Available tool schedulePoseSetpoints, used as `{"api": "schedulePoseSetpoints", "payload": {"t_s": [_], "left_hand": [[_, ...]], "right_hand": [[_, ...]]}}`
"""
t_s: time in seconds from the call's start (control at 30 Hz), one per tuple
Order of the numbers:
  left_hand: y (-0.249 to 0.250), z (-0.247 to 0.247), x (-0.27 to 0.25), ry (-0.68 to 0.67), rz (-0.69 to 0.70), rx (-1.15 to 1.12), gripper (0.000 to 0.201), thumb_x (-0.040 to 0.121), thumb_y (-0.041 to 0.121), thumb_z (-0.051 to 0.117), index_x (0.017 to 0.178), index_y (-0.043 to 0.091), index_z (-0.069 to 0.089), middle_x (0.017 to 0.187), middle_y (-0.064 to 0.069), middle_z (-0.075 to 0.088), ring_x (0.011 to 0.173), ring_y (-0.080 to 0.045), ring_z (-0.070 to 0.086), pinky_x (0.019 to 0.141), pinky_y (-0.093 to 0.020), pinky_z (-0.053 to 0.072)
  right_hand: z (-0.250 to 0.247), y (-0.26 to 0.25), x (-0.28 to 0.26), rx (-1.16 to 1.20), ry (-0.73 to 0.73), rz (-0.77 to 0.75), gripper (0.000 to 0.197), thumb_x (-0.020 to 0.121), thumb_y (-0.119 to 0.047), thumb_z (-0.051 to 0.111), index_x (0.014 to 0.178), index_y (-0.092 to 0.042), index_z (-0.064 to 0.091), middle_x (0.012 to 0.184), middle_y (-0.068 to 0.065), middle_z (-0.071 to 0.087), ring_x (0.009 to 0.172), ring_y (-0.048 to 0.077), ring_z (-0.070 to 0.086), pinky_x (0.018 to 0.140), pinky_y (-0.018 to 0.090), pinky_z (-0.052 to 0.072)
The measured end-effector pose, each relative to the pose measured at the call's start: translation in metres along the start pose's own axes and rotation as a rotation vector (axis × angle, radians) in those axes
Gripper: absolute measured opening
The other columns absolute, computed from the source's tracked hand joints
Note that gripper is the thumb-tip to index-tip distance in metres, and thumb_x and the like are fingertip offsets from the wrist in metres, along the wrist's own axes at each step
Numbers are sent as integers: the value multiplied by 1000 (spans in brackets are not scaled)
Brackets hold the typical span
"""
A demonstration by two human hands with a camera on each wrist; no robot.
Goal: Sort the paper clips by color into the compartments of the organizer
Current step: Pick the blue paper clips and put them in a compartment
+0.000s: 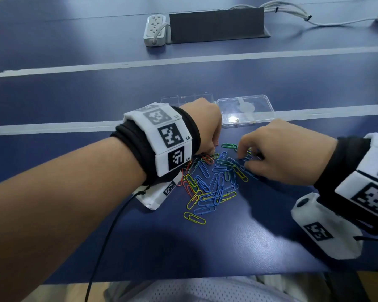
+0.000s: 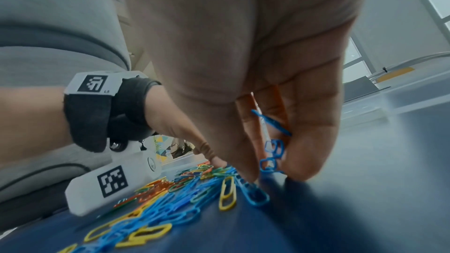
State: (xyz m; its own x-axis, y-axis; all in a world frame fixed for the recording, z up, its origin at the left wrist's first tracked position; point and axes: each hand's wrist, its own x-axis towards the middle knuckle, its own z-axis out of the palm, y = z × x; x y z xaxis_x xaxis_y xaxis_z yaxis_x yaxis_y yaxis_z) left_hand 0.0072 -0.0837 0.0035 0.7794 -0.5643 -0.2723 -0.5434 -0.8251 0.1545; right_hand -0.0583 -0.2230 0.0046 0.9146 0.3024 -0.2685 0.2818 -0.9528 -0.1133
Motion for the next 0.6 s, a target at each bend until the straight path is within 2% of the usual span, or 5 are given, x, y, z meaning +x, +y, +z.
{"api": "schedulePoseSetpoints", "payload": {"t_s": [0.13,0.2,0.3,0.47,0.6], "left_hand": [[3,5,0,38,23,10,16,82,17,63,92,16,75,92,-4,72,91,-22,62,73,-28,48],[4,7,-1,33,25,23,16,81,14,59,87,15,74,81,-2,69,86,-23,63,67,-26,45],[1,4,-2,30,24,13,15,79,15,59,84,16,73,60,8,52,72,-17,53,67,-24,43],[-16,-16,0,156,-42,-104,14,81,18,60,92,21,69,67,10,52,77,-15,50,72,-21,36],[-36,-27,5,195,-144,-232,17,81,16,63,96,22,68,72,9,58,75,-17,55,76,-23,44]], "right_hand": [[0,-4,-1,-38,1,3,27,85,-27,53,109,-27,65,71,-8,43,77,15,40,79,24,42],[-1,-4,-1,-35,4,0,26,85,-27,53,108,-27,66,72,-7,50,78,17,44,78,23,42],[-2,-3,-3,-31,-15,-5,26,83,-33,58,109,-30,64,64,-13,37,77,12,38,74,21,36],[-1,-5,-3,-29,-41,-10,30,81,-23,58,109,-29,62,60,-16,32,76,14,36,71,21,34],[-6,-4,2,-22,-48,26,29,78,-20,60,105,-28,64,60,-15,39,75,15,41,68,20,33]]}}
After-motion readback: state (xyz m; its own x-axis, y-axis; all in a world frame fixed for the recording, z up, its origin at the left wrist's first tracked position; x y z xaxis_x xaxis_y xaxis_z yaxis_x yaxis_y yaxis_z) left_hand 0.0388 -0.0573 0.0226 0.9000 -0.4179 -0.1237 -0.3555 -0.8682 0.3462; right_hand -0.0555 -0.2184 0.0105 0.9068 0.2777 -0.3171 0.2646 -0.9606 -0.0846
